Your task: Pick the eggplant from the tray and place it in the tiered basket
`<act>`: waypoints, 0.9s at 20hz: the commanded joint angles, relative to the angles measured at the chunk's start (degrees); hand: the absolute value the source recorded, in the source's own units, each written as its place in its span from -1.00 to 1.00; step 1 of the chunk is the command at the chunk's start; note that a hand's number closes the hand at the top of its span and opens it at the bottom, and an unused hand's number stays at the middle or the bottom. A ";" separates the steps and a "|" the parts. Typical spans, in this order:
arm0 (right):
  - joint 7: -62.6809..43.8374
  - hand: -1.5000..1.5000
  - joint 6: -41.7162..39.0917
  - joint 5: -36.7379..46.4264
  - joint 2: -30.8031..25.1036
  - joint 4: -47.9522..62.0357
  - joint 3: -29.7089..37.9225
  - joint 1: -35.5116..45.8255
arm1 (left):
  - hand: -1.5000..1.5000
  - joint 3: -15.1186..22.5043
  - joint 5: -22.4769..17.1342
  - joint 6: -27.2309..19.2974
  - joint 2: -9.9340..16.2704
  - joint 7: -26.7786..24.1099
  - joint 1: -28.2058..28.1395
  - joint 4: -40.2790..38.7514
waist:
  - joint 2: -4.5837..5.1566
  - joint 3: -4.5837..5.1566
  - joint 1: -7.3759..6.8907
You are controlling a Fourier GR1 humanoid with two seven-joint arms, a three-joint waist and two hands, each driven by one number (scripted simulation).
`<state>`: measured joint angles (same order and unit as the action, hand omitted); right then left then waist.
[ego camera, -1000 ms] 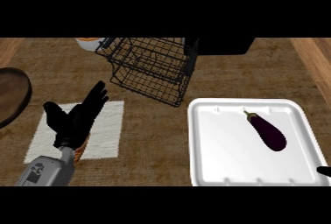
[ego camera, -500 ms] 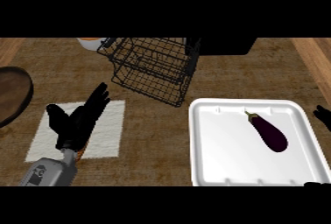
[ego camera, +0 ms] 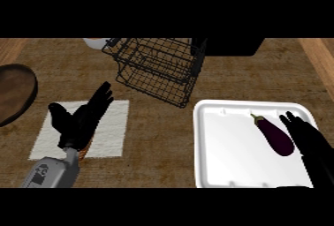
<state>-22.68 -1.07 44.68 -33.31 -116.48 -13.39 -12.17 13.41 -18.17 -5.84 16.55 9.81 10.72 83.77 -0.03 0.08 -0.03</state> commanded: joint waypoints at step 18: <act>5.90 -1.00 4.06 13.07 10.60 16.26 4.38 -0.02 | 0.00 -4.78 7.19 3.23 -7.24 -0.17 -0.03 -3.18 | 0.02 -0.08 0.25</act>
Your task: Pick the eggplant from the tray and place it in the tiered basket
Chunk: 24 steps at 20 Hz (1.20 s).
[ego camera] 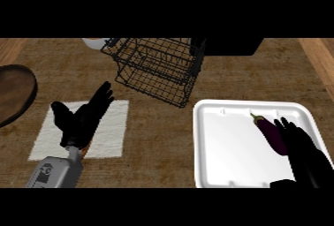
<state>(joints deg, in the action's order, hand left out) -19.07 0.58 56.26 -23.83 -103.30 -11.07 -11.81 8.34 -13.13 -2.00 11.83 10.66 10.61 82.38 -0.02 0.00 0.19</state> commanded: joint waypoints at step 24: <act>16.58 -1.00 6.18 -0.29 5.86 26.04 14.48 13.40 | 0.00 -5.91 4.99 5.83 -3.83 0.39 -0.21 -1.47 | 0.06 0.00 -0.19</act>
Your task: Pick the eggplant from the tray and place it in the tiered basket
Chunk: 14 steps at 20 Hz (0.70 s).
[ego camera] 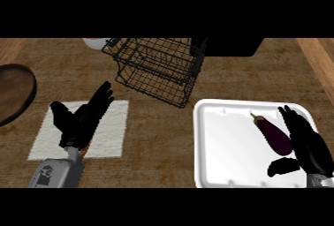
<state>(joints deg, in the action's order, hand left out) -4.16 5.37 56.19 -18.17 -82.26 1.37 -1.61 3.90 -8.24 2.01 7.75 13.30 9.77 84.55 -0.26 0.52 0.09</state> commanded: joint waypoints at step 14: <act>8.84 1.00 3.44 1.53 3.77 17.55 0.02 7.76 | 0.00 -0.99 0.59 1.88 0.01 2.61 -2.47 5.17 | 0.26 -0.57 -0.85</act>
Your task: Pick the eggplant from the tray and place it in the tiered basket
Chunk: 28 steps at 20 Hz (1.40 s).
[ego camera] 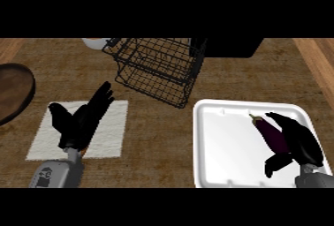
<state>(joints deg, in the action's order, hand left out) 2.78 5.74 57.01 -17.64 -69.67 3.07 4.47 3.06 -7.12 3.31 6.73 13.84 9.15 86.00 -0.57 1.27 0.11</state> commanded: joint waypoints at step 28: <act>-49.03 1.00 8.87 6.01 17.39 -24.82 -16.17 -4.89 | 0.00 -1.76 0.32 -0.02 0.47 0.61 0.10 -1.22 | -0.88 -1.01 1.29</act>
<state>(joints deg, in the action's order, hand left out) -35.99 9.70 65.32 -4.81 -88.28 -7.07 -1.67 1.82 -6.63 2.98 6.66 14.61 8.98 85.15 -1.67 1.81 2.23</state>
